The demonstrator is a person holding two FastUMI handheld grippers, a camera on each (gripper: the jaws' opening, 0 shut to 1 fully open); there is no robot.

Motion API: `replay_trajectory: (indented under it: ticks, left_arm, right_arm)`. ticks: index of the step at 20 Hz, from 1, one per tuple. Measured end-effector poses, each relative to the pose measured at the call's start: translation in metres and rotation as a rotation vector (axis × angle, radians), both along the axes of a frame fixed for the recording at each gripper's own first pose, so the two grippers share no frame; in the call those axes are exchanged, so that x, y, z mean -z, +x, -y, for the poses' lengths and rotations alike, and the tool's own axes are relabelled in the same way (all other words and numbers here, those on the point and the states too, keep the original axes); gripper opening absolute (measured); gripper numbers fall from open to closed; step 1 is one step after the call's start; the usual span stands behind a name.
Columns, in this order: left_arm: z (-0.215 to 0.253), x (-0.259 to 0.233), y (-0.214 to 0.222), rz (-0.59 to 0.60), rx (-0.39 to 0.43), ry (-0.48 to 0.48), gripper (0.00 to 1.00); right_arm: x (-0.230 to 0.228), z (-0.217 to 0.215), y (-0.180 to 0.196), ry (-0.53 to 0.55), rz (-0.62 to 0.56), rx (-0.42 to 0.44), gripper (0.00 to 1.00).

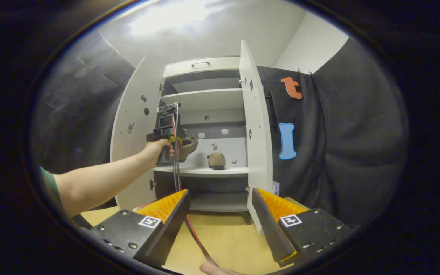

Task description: Grab one shoe with the right hand and put it into the shoe cabinet, grab the other shoe with the left hand and put it into the shoe cabinet; then close the right door with the right hand and the left door with the left hand.

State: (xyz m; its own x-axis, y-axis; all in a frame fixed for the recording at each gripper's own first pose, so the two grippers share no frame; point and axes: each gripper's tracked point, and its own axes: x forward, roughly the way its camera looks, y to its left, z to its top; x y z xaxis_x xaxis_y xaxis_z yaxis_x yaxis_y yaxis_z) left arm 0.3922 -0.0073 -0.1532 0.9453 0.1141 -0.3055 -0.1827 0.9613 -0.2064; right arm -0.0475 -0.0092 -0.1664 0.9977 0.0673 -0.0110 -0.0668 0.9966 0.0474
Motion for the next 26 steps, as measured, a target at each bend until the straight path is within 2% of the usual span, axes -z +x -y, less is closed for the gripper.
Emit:
replay_trajectory:
  ticks: [4, 6, 9, 11, 13, 15, 17, 19, 21, 22, 24, 25, 26]
  left_arm:
    - [-0.011, 0.041, 0.016, -0.049, -0.041, -0.039, 0.02]
    - [-0.01, 0.038, 0.024, -0.001, -0.033, -0.064, 0.02]
    - [-0.01, 0.036, 0.02, 0.002, -0.02, -0.038, 0.05]
    - [-0.005, 0.031, 0.021, 0.009, 0.016, -0.027, 0.1]
    - [0.002, 0.027, 0.017, 0.01, 0.06, -0.021, 0.55]
    - [-0.003, 0.012, 0.012, 0.038, 0.04, 0.012, 1.0]
    - [-0.007, -0.004, -0.002, 0.058, 0.021, 0.088, 0.97]
    - [-0.001, -0.022, -0.022, 0.071, 0.03, 0.105, 0.97]
    - [0.01, -0.041, -0.049, 0.086, 0.077, 0.085, 0.94]
    - [0.012, -0.055, -0.063, 0.118, 0.104, 0.099, 0.98]
    - [0.015, -0.08, -0.099, 0.158, 0.145, 0.135, 0.96]
    - [0.017, -0.087, -0.119, 0.166, 0.166, 0.15, 1.0]
    - [0.014, -0.097, -0.138, 0.183, 0.17, 0.17, 0.96]
  right_arm:
    - [0.011, -0.007, 0.006, 0.017, -0.02, -0.024, 0.97]
    - [0.018, -0.008, 0.009, 0.016, -0.042, -0.027, 0.97]
    - [0.024, -0.008, 0.014, 0.009, -0.054, -0.021, 0.97]
    - [0.023, -0.009, 0.014, 0.001, -0.049, -0.018, 0.97]
    - [0.021, -0.01, 0.012, -0.002, -0.041, -0.021, 0.97]
    - [0.02, -0.009, 0.011, -0.002, -0.033, -0.018, 0.97]
    - [0.018, -0.006, 0.012, 0.002, -0.029, -0.01, 0.96]
    - [0.017, -0.002, 0.012, 0.003, -0.026, 0.008, 0.97]
    - [0.015, 0.003, 0.011, -0.01, -0.022, 0.025, 0.97]
    - [0.015, 0.004, 0.009, -0.009, -0.024, 0.028, 0.96]
    - [0.017, 0.002, 0.007, 0.022, -0.041, 0.013, 0.97]
    - [0.017, 0.001, 0.006, 0.038, -0.051, 0.001, 0.96]
    - [0.017, 0.001, 0.007, 0.046, -0.058, -0.006, 0.97]
